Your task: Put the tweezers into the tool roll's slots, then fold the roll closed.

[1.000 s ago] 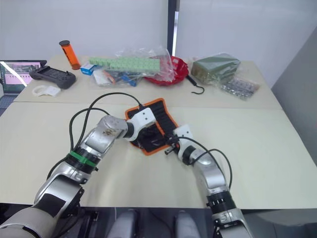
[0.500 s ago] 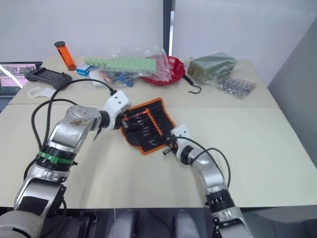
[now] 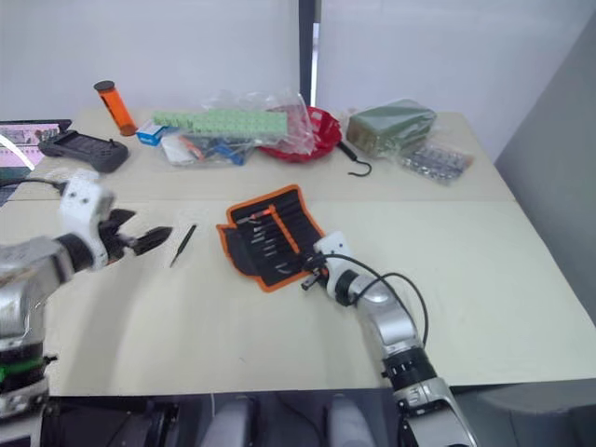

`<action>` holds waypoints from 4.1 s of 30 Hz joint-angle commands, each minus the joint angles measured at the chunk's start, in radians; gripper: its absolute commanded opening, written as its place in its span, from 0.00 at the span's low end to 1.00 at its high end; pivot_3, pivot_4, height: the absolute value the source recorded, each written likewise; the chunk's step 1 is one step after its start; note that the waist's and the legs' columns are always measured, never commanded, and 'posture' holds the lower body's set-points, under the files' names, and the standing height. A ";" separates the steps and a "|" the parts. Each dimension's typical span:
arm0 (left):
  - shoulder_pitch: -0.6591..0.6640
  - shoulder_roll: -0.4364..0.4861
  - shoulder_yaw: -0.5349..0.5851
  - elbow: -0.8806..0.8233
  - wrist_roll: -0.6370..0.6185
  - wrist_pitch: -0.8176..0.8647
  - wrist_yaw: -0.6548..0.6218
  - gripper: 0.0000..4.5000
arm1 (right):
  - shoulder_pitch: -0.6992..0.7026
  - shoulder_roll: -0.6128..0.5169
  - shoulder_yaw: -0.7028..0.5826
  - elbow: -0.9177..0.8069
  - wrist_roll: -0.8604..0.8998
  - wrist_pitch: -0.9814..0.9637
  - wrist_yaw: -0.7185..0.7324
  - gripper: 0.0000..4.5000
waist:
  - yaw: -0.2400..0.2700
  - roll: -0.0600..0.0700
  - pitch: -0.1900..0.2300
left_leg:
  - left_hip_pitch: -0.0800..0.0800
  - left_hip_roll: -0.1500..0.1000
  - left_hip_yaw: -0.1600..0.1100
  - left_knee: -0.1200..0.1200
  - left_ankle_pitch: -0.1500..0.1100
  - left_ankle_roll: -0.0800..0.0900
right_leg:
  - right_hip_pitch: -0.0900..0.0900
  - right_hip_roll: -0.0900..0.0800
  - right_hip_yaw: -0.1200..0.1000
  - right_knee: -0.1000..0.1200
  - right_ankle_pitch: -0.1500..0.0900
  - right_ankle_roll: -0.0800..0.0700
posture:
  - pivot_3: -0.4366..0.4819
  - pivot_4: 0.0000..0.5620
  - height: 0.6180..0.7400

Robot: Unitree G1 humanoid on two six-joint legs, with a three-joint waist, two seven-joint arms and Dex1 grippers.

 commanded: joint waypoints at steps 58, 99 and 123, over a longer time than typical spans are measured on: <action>-0.034 -0.107 -0.310 0.302 -0.021 -0.255 0.276 0.37 | 0.090 -0.014 -0.035 0.034 -0.059 0.039 -0.052 0.00 | 0.019 -0.006 -0.004 | 0.000 0.000 0.000 -0.005 -0.002 -0.003 | -0.002 0.000 -0.001 -0.003 -0.006 -0.002 | 0.48 0.27 1.00; -0.506 0.065 -0.714 0.233 -0.062 -0.111 -0.262 0.01 | 0.154 -0.076 -0.028 -0.151 -0.063 0.140 -0.083 0.00 | 0.025 0.000 0.000 | -0.011 0.000 -0.001 -0.002 -0.002 -0.003 | -0.008 0.001 -0.001 -0.005 -0.006 0.004 | 0.48 0.27 1.00; -0.499 0.058 -0.752 0.264 0.008 -0.071 -0.262 0.01 | 0.115 -0.034 -0.030 -0.264 -0.015 0.127 -0.047 0.00 | 0.005 0.001 0.002 | -0.019 0.000 0.000 0.000 -0.002 -0.002 | -0.019 0.001 0.000 0.001 -0.006 0.003 | 0.48 0.27 1.00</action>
